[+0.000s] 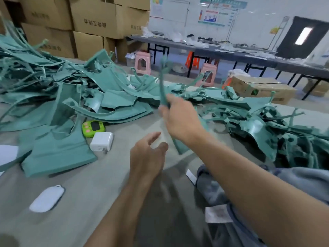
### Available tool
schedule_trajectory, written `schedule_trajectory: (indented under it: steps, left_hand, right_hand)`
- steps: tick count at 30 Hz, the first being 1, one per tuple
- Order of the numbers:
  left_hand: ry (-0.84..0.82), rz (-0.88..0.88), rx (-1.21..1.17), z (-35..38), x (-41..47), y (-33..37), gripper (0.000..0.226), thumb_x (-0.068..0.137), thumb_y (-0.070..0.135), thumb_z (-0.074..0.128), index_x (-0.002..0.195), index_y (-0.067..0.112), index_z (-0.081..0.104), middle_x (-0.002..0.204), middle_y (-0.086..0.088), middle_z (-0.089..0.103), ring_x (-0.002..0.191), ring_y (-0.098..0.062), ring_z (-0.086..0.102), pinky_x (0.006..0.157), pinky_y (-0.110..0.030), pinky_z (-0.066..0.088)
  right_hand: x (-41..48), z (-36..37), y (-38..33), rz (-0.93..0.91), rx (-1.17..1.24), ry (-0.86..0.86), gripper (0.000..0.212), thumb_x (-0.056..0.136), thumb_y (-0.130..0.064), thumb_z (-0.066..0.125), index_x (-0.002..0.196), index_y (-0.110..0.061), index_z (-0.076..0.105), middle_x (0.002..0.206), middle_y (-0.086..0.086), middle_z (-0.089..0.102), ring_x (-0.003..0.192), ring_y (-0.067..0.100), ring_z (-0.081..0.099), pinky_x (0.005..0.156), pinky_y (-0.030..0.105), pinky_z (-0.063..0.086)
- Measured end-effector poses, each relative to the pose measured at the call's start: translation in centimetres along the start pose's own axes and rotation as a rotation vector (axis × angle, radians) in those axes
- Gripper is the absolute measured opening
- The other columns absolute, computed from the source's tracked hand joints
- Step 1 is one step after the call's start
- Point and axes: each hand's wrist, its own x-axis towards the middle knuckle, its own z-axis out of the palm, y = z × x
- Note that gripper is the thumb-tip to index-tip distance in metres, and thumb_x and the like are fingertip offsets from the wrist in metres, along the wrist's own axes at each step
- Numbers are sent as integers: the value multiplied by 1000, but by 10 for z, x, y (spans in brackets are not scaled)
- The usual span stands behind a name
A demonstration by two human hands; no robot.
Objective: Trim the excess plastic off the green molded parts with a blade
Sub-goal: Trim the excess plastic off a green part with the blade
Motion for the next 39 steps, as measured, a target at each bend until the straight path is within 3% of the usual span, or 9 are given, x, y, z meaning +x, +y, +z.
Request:
schedule_trajectory:
  steps: [4, 8, 11, 13, 19, 23, 29, 34, 39]
  left_hand:
    - [-283, 274, -129, 3, -19, 11, 46, 78, 41, 71, 123, 42, 60, 105, 18, 72, 95, -5, 67, 79, -29, 55]
    - [-123, 314, -216, 14, -28, 15, 42, 77, 34, 74, 111, 58, 65, 90, 19, 76, 81, -7, 72, 68, -23, 57]
    - [-29, 271, -249, 14, -29, 8, 2, 78, 35, 70, 80, 36, 71, 60, 20, 62, 52, -4, 54, 50, -16, 44]
    - [-9, 335, -105, 12, -29, 0, 31, 81, 43, 63, 68, 17, 52, 50, 15, 38, 46, -3, 33, 43, -16, 25]
    - [211, 243, -17, -12, -22, -1, 35, 84, 44, 56, 68, 13, 55, 45, 8, 42, 43, -10, 34, 42, -28, 27]
    - [214, 391, 54, -19, -22, -5, 36, 92, 18, 58, 118, 38, 74, 110, 32, 70, 96, 22, 58, 79, -8, 48]
    - [220, 478, 106, -12, -26, -9, 48, 88, 16, 55, 126, 44, 68, 128, 39, 56, 126, 24, 42, 99, -3, 37]
    - [236, 476, 207, -8, -26, -9, 50, 90, 10, 62, 124, 45, 68, 129, 35, 55, 119, 9, 57, 96, -17, 46]
    - [120, 589, 319, -12, -32, -13, 52, 87, 5, 57, 126, 36, 70, 136, 20, 60, 132, 0, 51, 110, -26, 40]
  right_hand:
    - [-32, -50, -11, 193, 696, 329, 25, 99, -20, 59, 75, -18, 61, 62, -11, 61, 59, 9, 57, 59, 22, 46]
    - [-64, -65, 6, 466, 1171, 467, 23, 102, -12, 57, 79, -11, 62, 70, 6, 70, 66, 18, 61, 65, 30, 52]
    - [-65, -76, 16, 669, 1506, 488, 10, 104, -14, 57, 102, -5, 61, 93, 15, 78, 75, 23, 71, 83, 36, 57]
    - [-65, -82, 23, 708, 1581, 430, 19, 105, -13, 55, 118, 0, 56, 115, 21, 72, 91, 29, 76, 99, 46, 56]
    - [-106, -94, 34, 559, 453, 11, 27, 91, -32, 68, 116, -23, 68, 100, -5, 70, 99, 20, 66, 90, 35, 52]
    - [-156, -87, 35, 431, -150, -330, 78, 77, -53, 65, 149, -46, 37, 134, -11, 59, 123, 22, 58, 85, 36, 43]
    - [-171, -111, 64, 593, -283, -75, 41, 78, -8, 67, 87, -48, 70, 74, -21, 66, 73, 9, 61, 68, 27, 53]
    - [-198, -104, 46, 196, -312, 560, 35, 80, -9, 70, 112, -24, 75, 118, -1, 73, 111, 21, 58, 98, 33, 35]
    - [-209, -48, 19, 270, -318, -144, 31, 94, -56, 51, 97, -26, 58, 102, -2, 69, 101, 21, 63, 77, 35, 42]
